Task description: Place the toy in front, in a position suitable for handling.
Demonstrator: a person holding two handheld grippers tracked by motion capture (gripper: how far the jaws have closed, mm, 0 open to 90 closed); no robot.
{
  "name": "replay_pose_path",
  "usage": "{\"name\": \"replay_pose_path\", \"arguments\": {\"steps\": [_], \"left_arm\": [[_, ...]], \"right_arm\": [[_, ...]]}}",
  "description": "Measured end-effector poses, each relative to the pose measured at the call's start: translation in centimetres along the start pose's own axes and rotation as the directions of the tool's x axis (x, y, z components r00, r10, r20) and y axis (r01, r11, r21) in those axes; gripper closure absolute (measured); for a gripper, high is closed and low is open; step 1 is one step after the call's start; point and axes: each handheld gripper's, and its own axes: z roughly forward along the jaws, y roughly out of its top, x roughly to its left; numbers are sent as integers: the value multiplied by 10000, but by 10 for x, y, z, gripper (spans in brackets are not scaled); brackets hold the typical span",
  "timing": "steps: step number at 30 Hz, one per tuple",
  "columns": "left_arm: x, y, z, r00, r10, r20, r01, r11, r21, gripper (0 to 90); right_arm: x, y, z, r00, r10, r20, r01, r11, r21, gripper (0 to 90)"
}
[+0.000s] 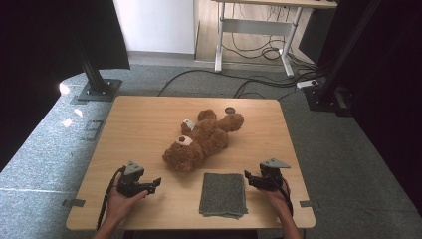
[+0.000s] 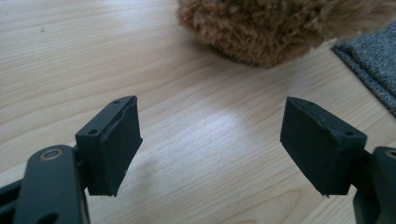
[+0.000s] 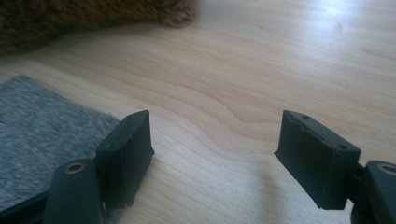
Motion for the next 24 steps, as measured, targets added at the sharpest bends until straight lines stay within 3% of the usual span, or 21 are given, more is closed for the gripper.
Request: {"name": "replay_pose_path", "arguments": {"steps": [4,10,16,24], "left_arm": [[-3,7,4,9998,-12,215,14,10000,-69,196],[-11,21,13,9992,-7,390,9,10000,-58,188],[-23,36,16,9988,128,466,-116,9996,-246,172],[-36,52,23,9973,308,659,-283,9988,-393,156]], "right_arm": [[5,13,-1,9978,221,-624,-243,9991,-349,258],[13,38,8,9956,111,-926,-172,9977,-649,258],[35,72,21,9879,-429,-1491,277,9943,-1027,252],[49,102,31,9780,-532,-2015,286,9920,-1228,238]]}}
